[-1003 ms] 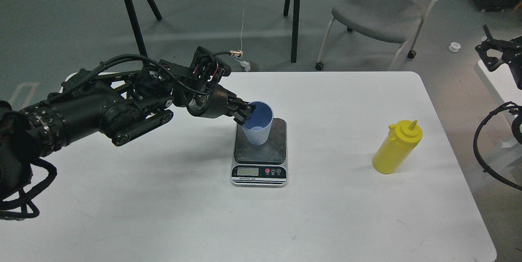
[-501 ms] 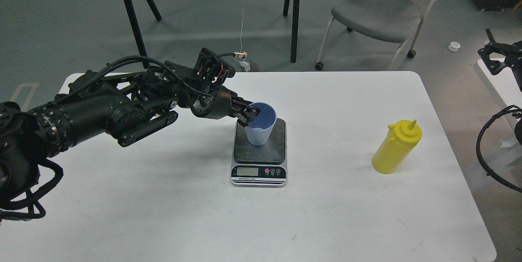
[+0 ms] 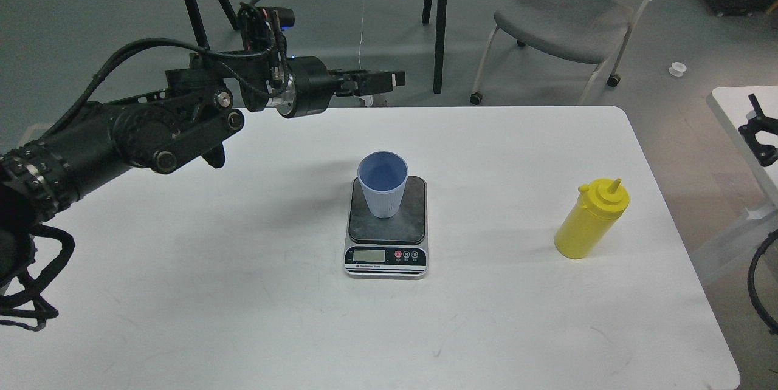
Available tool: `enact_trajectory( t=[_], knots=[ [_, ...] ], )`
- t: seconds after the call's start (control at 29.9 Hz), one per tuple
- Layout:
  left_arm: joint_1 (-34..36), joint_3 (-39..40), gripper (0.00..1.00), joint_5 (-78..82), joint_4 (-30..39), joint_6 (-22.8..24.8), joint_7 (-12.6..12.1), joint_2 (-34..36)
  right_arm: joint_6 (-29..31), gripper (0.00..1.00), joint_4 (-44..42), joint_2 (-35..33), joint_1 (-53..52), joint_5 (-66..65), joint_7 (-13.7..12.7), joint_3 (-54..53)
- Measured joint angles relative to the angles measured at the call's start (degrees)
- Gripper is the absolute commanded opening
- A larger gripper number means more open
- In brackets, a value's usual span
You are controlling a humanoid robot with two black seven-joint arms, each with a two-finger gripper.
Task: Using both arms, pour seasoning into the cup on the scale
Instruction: 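Open the left gripper and lift it away from the cup, then lower the right gripper and grasp the yellow squeeze bottle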
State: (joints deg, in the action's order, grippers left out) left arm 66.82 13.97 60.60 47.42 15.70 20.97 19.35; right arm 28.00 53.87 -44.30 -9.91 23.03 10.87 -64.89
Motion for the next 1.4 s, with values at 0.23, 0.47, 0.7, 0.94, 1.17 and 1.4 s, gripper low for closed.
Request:
enact_trajectory(
  t=[0.23,0.47,0.7,0.94,1.17,1.4],
  knots=[
    [-2.8,6.3,0.99,-39.4,-0.3,0.3,-0.2,1.7,0.0,0.99,8.9,2.1,14.5,4.0,0.4,-0.5],
    [-7.1,14.5,0.99,-55.8,-4.7,2.9,-0.7,1.9,0.0,0.99,15.4,11.8,21.4,3.3,-0.1,1.5],
    [-8.9,16.1,0.99,-56.6,-5.2,4.2,-0.8,3.8,0.0,0.99,14.8,21.5,22.0,3.2,-0.3,3.8],
    [-8.9,15.8,0.99,-56.3,-4.9,4.1,-0.8,4.0,0.0,0.98,13.4,25.1,18.9,3.1,-0.2,5.7],
    [-8.8,15.7,0.99,-56.2,-4.7,4.1,-0.8,5.4,0.0,0.98,11.7,26.8,15.7,3.0,-0.1,5.6],
    [-8.8,14.0,0.99,-56.0,-4.6,5.5,-0.8,6.2,0.0,0.97,8.9,29.0,11.9,2.6,-0.1,5.6]
  ],
)
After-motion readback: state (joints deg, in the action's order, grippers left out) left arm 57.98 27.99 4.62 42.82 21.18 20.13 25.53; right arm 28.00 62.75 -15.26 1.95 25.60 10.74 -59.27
